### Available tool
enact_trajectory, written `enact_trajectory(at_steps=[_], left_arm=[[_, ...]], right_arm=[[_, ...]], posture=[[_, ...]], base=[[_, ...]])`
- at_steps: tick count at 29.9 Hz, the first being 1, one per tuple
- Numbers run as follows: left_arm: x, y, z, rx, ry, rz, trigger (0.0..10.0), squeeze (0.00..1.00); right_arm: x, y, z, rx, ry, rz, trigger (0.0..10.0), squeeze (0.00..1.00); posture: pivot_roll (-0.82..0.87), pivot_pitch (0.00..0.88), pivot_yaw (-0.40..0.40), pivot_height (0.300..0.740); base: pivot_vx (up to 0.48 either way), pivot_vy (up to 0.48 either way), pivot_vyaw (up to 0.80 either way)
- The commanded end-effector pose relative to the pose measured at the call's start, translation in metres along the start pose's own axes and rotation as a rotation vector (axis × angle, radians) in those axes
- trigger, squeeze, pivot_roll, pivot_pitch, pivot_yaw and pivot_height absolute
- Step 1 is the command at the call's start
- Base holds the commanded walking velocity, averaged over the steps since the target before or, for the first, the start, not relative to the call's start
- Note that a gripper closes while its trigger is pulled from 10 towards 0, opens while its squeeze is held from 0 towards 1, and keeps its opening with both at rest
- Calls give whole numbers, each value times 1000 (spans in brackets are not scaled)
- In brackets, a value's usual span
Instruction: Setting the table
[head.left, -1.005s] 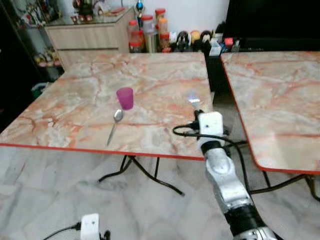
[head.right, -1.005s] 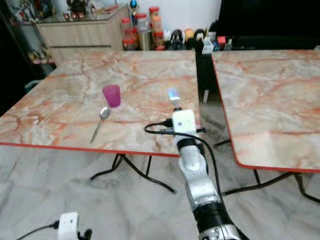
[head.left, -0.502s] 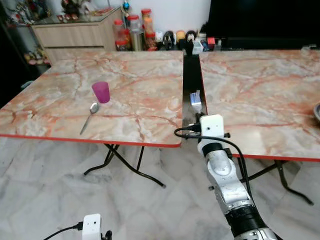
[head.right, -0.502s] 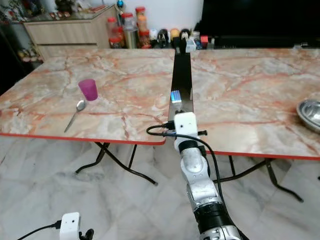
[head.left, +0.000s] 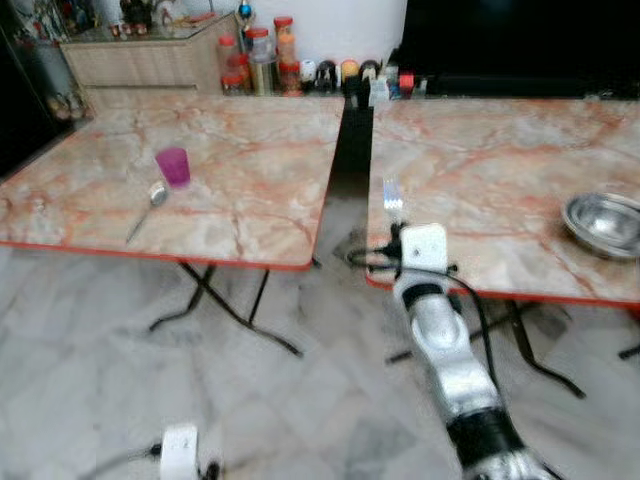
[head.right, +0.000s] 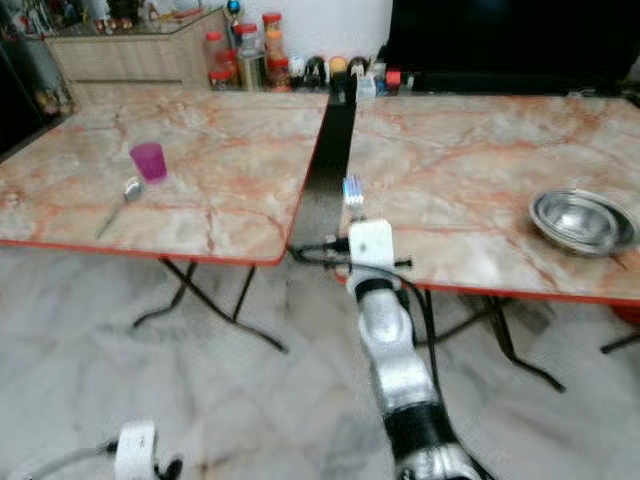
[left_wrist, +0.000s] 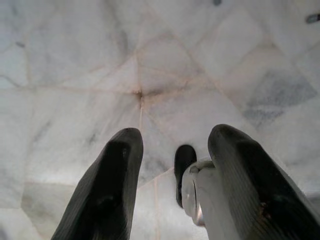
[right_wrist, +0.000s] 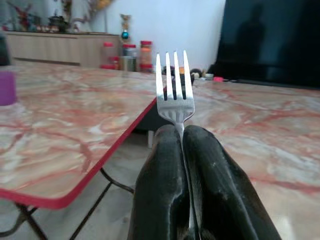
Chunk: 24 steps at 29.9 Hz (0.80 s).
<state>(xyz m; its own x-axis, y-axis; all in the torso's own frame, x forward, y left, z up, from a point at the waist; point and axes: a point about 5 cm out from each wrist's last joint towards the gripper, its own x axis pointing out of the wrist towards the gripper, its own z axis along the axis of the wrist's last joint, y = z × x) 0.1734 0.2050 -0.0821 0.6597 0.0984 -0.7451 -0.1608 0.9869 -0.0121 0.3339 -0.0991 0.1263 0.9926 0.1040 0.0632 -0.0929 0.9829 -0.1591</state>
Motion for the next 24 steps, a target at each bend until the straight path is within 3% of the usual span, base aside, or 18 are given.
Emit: enact_trajectory(at_steps=[1, 10, 24], left_arm=[[0, 1, 1, 6, 1, 2, 10000, 0], [0, 1, 1, 8, 0, 4, 10000, 0], [0, 3, 2, -17, -12, 13, 10000, 0]], right_arm=[[1, -7, 2, -7, -3, -19, 10000, 0], [1, -7, 2, -11, 0, -23, 10000, 0], [2, -5, 2, -2, 3, -24, 10000, 0]], posture=[[26, 0, 58, 740], [29, 0, 58, 740], [40, 0, 54, 740]], base=[[0, -296, 0], [0, -290, 0], [18, 0, 0]])
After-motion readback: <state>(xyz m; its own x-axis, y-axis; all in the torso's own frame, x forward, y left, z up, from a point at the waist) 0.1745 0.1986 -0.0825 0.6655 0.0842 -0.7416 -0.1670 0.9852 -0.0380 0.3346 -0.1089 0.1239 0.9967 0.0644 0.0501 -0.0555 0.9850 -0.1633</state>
